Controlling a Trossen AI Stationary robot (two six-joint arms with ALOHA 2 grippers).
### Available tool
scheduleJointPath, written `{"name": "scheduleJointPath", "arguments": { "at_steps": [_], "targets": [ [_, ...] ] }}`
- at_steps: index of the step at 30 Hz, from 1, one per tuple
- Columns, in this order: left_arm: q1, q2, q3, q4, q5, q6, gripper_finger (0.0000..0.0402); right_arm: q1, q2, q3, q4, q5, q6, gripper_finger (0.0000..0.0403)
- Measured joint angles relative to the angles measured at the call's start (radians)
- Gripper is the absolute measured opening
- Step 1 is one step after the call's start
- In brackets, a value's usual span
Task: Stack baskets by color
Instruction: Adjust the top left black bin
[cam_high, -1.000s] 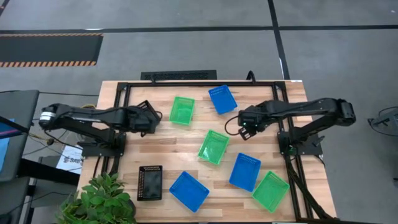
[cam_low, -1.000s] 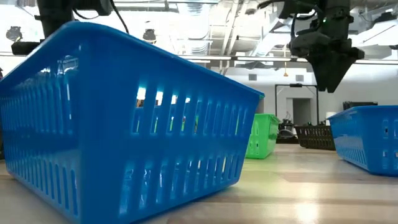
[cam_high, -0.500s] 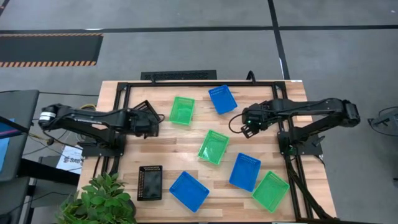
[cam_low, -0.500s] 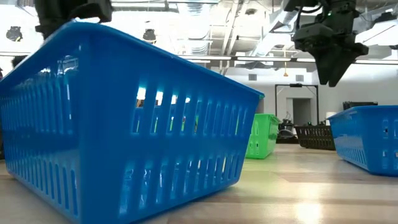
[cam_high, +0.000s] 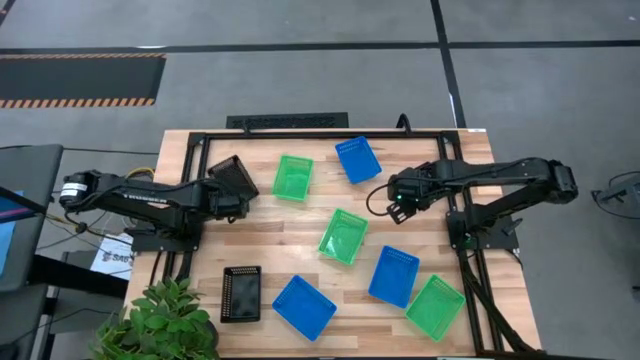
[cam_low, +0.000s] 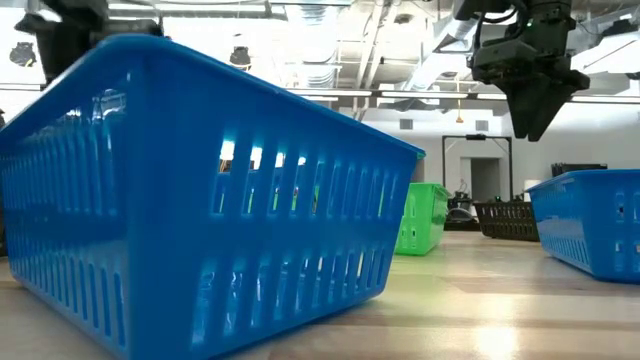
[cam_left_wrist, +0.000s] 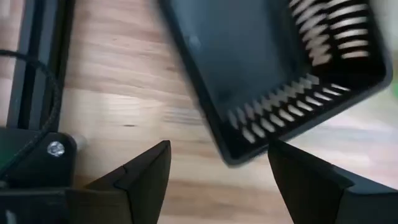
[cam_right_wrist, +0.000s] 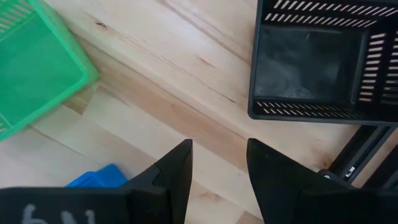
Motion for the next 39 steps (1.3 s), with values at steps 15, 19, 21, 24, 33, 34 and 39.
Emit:
{"name": "scheduleJointPath", "arguments": {
  "at_steps": [15, 19, 21, 24, 33, 34, 39],
  "targets": [
    [0.152, 0.06, -0.042, 0.179, -0.025, 0.158, 0.0256, -0.001, 0.0, 0.0, 0.03, 0.005, -0.003, 0.0169],
    [0.202, 0.089, -0.042, 0.25, 0.004, 0.255, 0.0256, -0.001, 0.0, 0.0, 0.031, 0.005, -0.023, 0.0169],
    [0.207, 0.091, -0.042, 0.287, 0.05, 0.274, 0.0256, -0.001, 0.0, 0.0, 0.032, 0.005, -0.024, 0.0169],
    [0.194, 0.091, -0.041, 0.34, 0.098, 0.29, 0.0256, -0.001, 0.0, 0.0, 0.032, 0.005, -0.026, 0.0167],
    [0.111, 0.083, 0.056, 0.369, 0.22, 0.474, 0.0256, -0.001, 0.0, 0.0, 0.033, 0.003, -0.029, 0.0166],
    [0.102, 0.083, 0.077, 0.376, 0.22, 0.498, 0.0256, -0.001, 0.0, 0.0, 0.033, 0.003, -0.029, 0.0166],
    [0.101, 0.083, 0.175, 0.367, 0.042, 0.56, 0.0256, -0.001, 0.0, 0.0, 0.044, 0.003, -0.026, 0.0164]
  ]
}}
